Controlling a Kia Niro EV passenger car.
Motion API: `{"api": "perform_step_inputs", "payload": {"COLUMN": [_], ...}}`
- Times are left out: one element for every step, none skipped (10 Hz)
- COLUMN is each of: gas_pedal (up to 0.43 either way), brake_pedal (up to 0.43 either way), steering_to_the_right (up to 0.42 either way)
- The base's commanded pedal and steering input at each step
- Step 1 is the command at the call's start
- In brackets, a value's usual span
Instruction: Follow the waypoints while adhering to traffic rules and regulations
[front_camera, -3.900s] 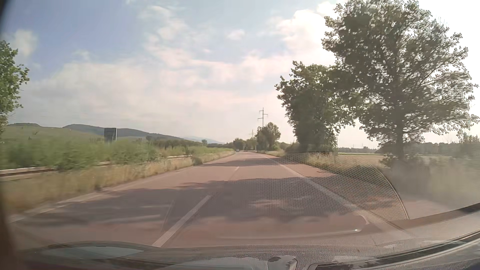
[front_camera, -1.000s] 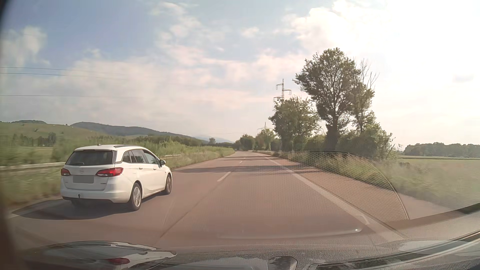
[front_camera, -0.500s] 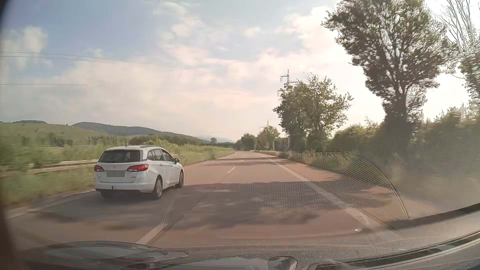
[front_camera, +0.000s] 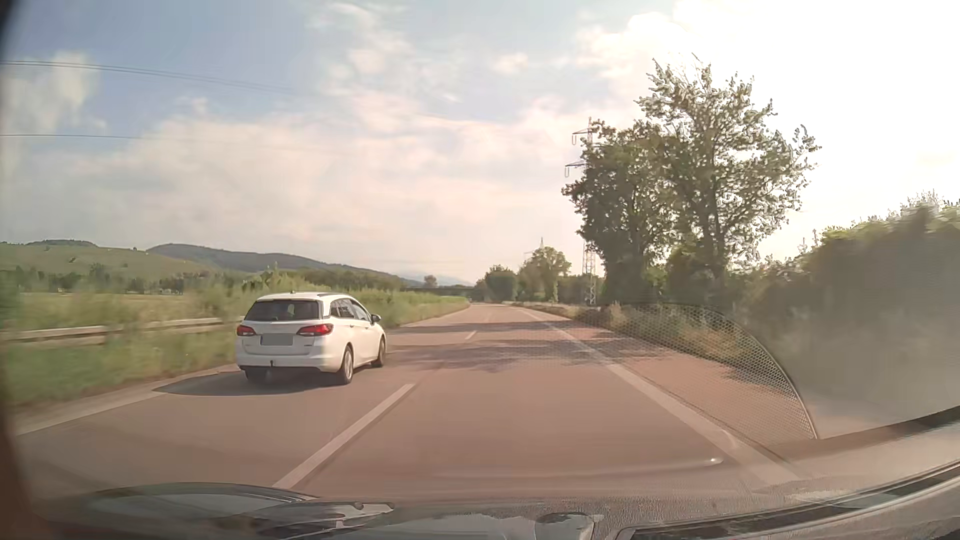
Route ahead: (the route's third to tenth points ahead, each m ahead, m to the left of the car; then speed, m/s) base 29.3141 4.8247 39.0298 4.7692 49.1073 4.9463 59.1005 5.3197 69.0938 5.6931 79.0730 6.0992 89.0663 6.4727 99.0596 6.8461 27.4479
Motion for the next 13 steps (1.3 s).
{"api": "perform_step_inputs", "payload": {"gas_pedal": [0.157, 0.157, 0.157, 0.157, 0.157, 0.157, 0.157, 0.150, 0.150, 0.150, 0.150, 0.150, 0.150], "brake_pedal": [0.000, 0.000, 0.000, 0.000, 0.000, 0.000, 0.000, 0.000, 0.000, 0.000, 0.000, 0.000, 0.000], "steering_to_the_right": [-0.004, -0.004, -0.004, -0.004, -0.004, -0.004, -0.004, -0.004, -0.004, -0.004, -0.004, -0.004, -0.004]}}
